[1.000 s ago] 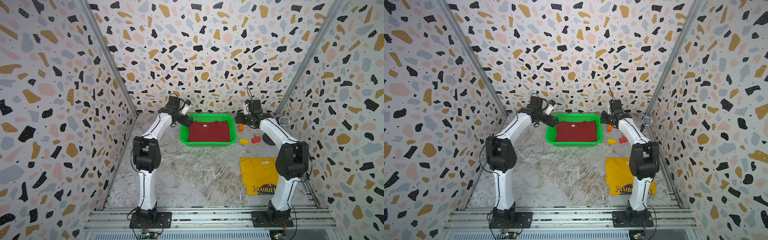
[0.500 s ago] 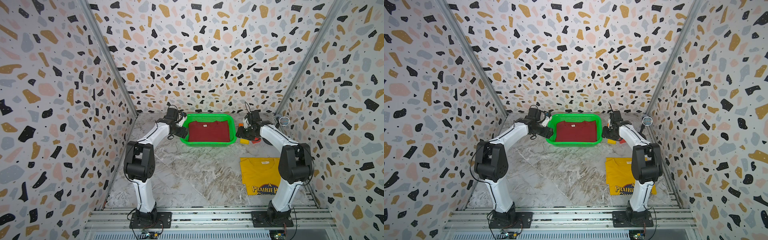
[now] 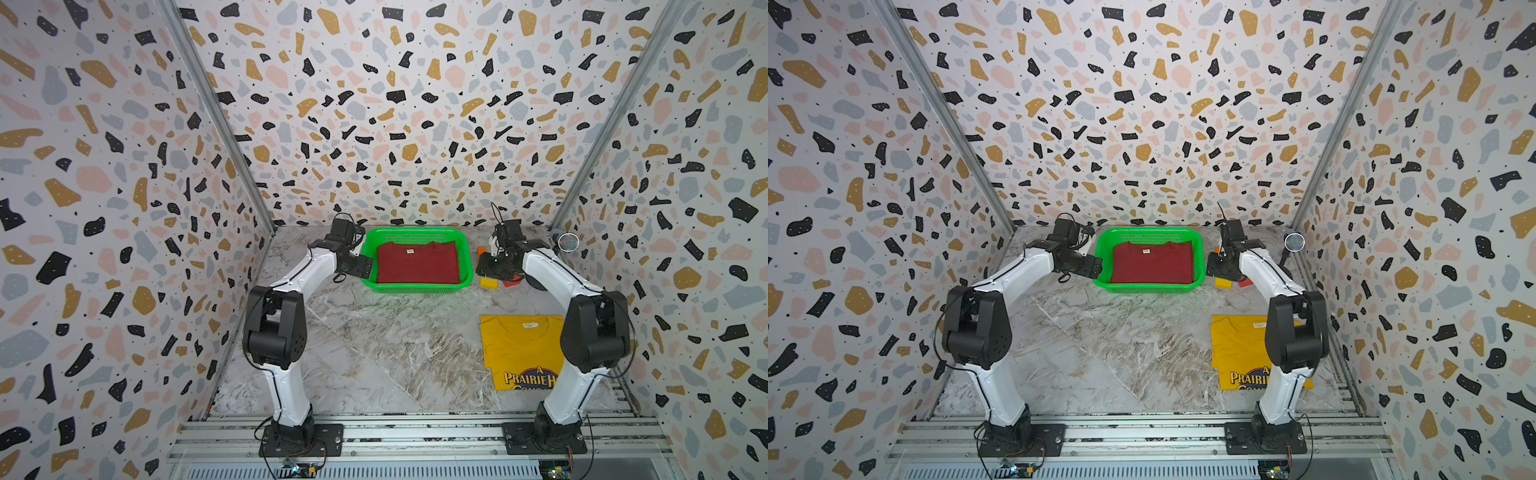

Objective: Put the folded t-shirts into the basket
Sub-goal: Move the T-shirt to the center of the board.

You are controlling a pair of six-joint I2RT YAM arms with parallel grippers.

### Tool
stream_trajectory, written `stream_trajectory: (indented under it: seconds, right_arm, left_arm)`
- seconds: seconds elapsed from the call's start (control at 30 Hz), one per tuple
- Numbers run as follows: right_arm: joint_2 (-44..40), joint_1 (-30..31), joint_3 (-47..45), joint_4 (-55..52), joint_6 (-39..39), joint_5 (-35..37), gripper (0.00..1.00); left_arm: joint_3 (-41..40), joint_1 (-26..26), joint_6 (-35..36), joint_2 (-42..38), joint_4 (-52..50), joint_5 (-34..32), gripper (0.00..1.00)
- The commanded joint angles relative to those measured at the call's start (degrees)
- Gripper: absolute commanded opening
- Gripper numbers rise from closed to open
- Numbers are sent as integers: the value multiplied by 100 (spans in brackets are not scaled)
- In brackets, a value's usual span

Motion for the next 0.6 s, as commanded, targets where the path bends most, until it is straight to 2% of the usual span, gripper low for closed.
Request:
stream_trajectory:
  seconds: [0.0,0.1,0.23,0.37,0.5,0.57]
  right_arm:
    - [-1151,3,-763,-641,143,552,50]
    - [-1672,3,-1618,-948,374,384,40]
    - [-1957,47,-2580,-954,582,-265,26]
    - [-1696,126,-3139,-488,552,-537,12]
    - [-1250,386,-3278,-200,555,-728,5]
    - [-1039,554,-3279,-71,607,-1116,3]
  left_arm:
    - [-21,25,-15,-658,-475,168,91]
    - [-174,34,50,-1080,-860,451,92]
    - [-141,30,-1,-1312,-1493,1230,96]
    - [-290,122,-66,-1420,-1851,1758,100]
    - [-549,266,138,-1733,-2187,1759,100]
    - [-735,380,169,-1886,-2263,1842,100]
